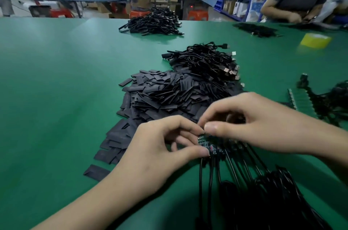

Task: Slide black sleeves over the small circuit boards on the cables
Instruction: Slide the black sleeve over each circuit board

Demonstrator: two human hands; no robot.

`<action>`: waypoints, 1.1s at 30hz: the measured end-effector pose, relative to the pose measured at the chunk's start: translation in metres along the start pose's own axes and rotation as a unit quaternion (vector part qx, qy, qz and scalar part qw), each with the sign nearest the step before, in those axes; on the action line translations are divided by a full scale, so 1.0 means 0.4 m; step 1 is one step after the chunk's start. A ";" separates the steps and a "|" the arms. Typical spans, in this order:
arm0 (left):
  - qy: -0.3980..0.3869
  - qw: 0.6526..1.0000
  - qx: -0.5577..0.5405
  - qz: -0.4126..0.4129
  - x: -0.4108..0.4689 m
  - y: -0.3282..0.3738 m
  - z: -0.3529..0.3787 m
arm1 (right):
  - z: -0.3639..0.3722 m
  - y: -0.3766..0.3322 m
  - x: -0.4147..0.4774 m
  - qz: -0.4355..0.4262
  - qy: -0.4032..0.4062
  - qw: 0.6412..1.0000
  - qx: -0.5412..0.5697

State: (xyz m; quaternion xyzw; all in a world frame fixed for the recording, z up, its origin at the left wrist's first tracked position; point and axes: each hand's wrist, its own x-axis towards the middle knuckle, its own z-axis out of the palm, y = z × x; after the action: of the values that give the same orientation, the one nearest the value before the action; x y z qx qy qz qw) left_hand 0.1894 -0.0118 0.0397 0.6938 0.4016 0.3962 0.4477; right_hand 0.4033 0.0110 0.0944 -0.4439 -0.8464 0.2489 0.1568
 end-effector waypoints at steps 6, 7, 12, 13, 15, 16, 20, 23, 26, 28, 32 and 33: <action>0.001 0.998 -0.055 -0.025 -0.004 0.008 -0.009 | 0.052 0.015 -0.030 0.049 0.055 0.996 0.046; 0.004 0.998 -0.058 -0.032 -0.004 0.008 -0.009 | 0.059 0.013 -0.031 0.049 0.068 0.995 0.048; 0.033 0.996 -0.051 -0.059 -0.001 0.004 -0.009 | 0.081 0.012 -0.036 0.049 0.096 0.992 0.071; 0.026 0.995 -0.065 -0.065 0.000 0.005 -0.011 | 0.081 0.012 -0.035 0.046 0.090 0.992 0.081; 0.003 0.993 -0.096 -0.069 0.001 0.008 -0.015 | 0.080 0.015 -0.033 0.039 0.074 0.991 0.109; -0.006 0.992 -0.108 -0.069 0.002 0.009 -0.017 | 0.079 0.016 -0.033 0.035 0.069 0.989 0.122; -0.023 0.985 -0.156 -0.069 0.003 0.012 -0.016 | 0.078 0.025 -0.030 0.019 0.048 0.985 0.164; -0.028 0.983 -0.168 -0.073 0.004 0.012 -0.016 | 0.076 0.031 -0.029 0.009 0.036 0.981 0.192; -0.033 0.980 -0.178 -0.079 0.006 0.009 -0.018 | 0.073 0.037 -0.026 0.000 0.022 0.976 0.218; -0.039 0.975 -0.203 -0.080 0.006 0.008 -0.015 | 0.073 0.038 -0.026 -0.011 0.011 0.967 0.252; -0.025 0.973 -0.219 -0.069 0.006 0.012 -0.010 | 0.060 0.044 -0.031 -0.001 -0.008 0.965 0.261; -0.010 0.974 -0.218 -0.062 0.007 0.014 -0.011 | 0.052 0.046 -0.032 0.009 -0.010 0.973 0.231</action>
State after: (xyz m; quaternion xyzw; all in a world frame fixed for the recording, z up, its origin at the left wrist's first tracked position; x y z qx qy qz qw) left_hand 0.1874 -0.0095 0.0469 0.5574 0.3431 0.4386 0.6158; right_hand 0.4128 0.0035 0.0663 -0.4008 -0.7635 0.4435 0.2445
